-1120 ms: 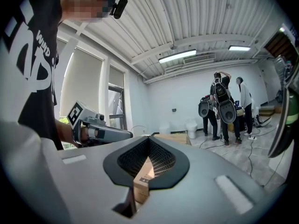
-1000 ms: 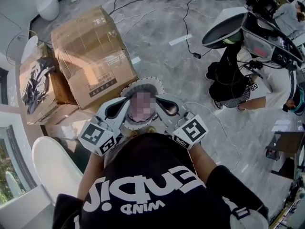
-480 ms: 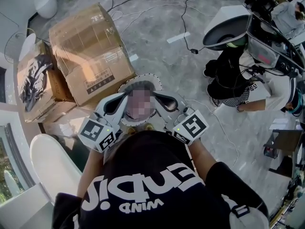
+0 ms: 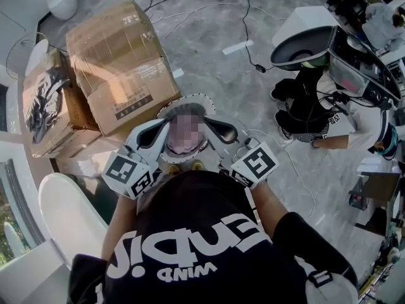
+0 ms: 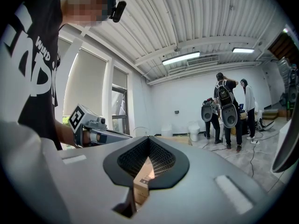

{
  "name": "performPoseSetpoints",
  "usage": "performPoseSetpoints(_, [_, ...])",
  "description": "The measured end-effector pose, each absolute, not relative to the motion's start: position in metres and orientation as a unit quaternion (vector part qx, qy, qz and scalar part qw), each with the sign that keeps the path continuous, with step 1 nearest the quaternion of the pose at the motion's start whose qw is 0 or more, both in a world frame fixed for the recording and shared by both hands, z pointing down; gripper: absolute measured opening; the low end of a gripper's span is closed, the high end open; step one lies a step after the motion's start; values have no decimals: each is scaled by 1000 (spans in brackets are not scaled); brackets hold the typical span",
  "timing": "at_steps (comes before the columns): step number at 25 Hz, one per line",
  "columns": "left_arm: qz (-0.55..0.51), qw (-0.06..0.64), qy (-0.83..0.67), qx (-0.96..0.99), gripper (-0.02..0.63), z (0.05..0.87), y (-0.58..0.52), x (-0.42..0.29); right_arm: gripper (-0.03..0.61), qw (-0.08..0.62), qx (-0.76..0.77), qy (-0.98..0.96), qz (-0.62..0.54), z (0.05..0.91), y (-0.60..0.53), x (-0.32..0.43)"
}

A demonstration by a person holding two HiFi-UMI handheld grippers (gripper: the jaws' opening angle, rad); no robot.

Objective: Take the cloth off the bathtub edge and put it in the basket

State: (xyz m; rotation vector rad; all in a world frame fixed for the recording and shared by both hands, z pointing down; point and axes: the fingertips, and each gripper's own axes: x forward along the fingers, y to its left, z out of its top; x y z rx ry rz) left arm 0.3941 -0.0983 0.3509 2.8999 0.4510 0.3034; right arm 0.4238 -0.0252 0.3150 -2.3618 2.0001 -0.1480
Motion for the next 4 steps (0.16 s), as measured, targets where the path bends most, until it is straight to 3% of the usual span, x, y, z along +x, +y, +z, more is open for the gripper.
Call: performPoseSetpoints(4, [101, 96, 153, 978, -3, 345, -100, 389, 9, 19, -761, 647, -44, 308, -28, 418])
